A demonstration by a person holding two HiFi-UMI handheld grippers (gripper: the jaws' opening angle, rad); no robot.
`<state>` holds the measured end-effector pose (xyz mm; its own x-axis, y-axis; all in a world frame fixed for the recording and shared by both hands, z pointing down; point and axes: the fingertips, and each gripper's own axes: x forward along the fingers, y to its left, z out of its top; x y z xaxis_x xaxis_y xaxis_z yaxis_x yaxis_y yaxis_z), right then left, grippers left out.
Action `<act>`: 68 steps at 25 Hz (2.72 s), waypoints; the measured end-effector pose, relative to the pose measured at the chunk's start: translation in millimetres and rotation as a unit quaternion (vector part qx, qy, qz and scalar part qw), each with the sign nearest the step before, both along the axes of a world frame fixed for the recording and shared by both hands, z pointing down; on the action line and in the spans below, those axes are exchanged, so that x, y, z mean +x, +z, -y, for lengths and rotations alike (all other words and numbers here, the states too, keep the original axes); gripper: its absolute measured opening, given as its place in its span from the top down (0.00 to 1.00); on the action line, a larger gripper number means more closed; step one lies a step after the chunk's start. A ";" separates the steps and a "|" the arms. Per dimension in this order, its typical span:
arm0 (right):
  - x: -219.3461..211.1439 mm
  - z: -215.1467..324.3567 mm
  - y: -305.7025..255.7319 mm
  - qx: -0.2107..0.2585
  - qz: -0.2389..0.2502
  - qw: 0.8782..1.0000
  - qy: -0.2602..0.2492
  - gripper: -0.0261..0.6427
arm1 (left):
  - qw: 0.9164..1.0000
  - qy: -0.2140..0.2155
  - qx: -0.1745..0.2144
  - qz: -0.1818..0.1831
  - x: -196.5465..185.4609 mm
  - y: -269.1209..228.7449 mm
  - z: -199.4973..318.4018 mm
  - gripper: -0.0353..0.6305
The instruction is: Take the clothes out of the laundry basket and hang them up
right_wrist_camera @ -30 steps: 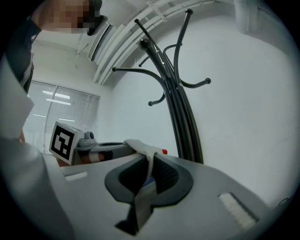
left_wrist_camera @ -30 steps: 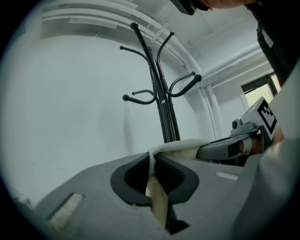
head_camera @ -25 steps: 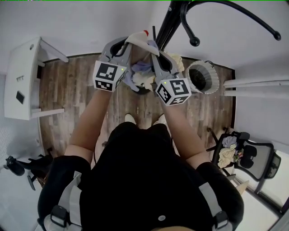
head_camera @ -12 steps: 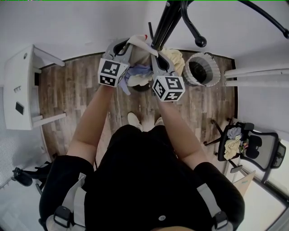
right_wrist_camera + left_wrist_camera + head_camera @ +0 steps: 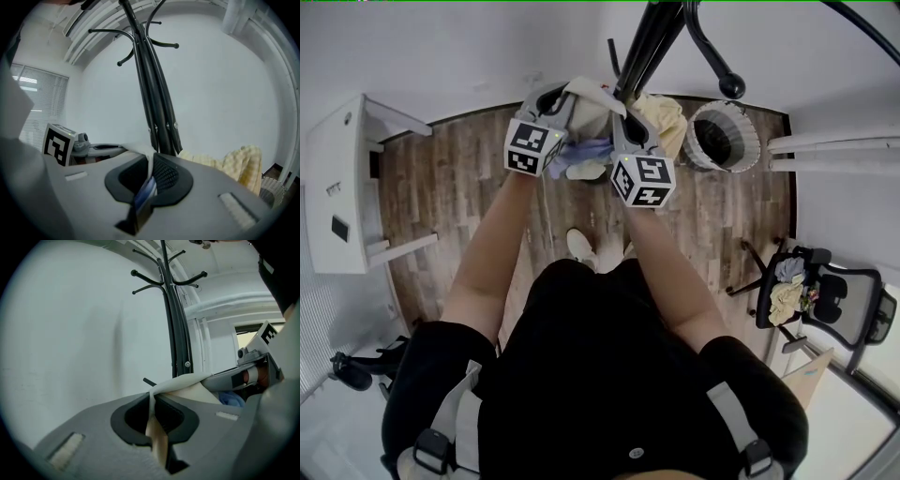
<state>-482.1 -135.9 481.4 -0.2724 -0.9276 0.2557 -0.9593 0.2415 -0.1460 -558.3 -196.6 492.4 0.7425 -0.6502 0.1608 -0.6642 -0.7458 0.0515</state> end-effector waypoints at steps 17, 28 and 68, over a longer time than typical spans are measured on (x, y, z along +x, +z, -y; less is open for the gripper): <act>0.5 -6.6 18.8 0.013 -0.069 0.997 0.018 0.87 | 0.998 0.035 -0.044 -0.007 0.9 45.2 -10.9 0.87; -1.5 -15.3 25.6 0.003 -0.076 0.997 0.007 0.83 | 0.999 0.008 -0.050 -0.008 -23.5 53.7 -18.3 0.70; 60.4 -140.9 -95.0 0.068 -0.071 0.967 -0.236 0.75 | 0.993 -0.094 0.004 -0.066 7.7 -93.8 -190.2 0.66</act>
<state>-421.6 5.0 386.4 -0.6445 -0.7363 0.2060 -0.7459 0.6647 0.0421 -550.5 -6.4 398.7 0.6228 -0.7797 0.0641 -0.7790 -0.6105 0.1427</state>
